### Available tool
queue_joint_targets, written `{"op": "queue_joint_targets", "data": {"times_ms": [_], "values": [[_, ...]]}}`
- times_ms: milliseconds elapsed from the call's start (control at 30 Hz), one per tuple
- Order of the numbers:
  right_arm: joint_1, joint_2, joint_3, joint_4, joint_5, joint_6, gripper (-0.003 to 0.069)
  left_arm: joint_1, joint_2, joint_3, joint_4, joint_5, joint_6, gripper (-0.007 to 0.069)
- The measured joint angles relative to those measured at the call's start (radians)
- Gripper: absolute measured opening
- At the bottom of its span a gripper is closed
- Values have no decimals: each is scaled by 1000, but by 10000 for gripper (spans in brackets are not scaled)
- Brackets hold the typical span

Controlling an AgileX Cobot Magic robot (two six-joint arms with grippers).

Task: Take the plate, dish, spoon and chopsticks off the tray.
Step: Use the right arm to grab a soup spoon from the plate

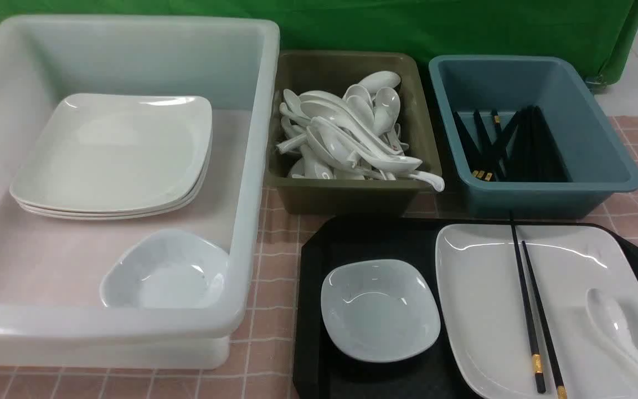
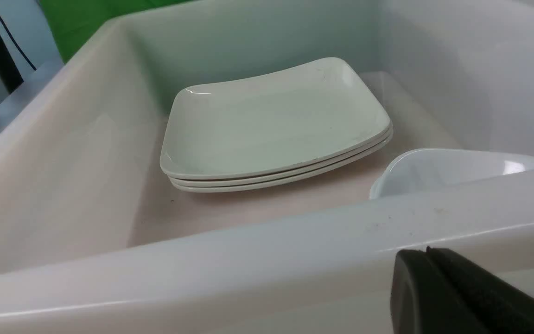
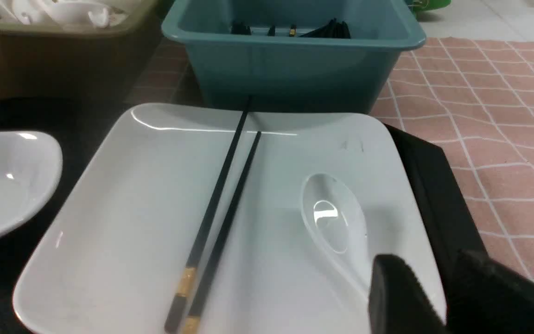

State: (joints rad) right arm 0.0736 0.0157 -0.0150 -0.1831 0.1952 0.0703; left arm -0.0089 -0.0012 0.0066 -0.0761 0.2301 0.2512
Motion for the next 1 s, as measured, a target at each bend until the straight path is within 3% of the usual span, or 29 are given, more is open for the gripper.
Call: {"op": "queue_joint_targets", "data": {"times_ms": [433,667,867,1000], "values": [[0,0,0,0,0,0,241,0,0,0,-11,-29,-7,4],[0,0,0,0,0,0,241,0,0,0,-420,-283,-205,4],[0,0,1,1,-5,2,241,0,0,0,-448,-434,-251,4],[0,0,9,82,-69,143,241,0,0,0,-435,-602,-361,4]]}}
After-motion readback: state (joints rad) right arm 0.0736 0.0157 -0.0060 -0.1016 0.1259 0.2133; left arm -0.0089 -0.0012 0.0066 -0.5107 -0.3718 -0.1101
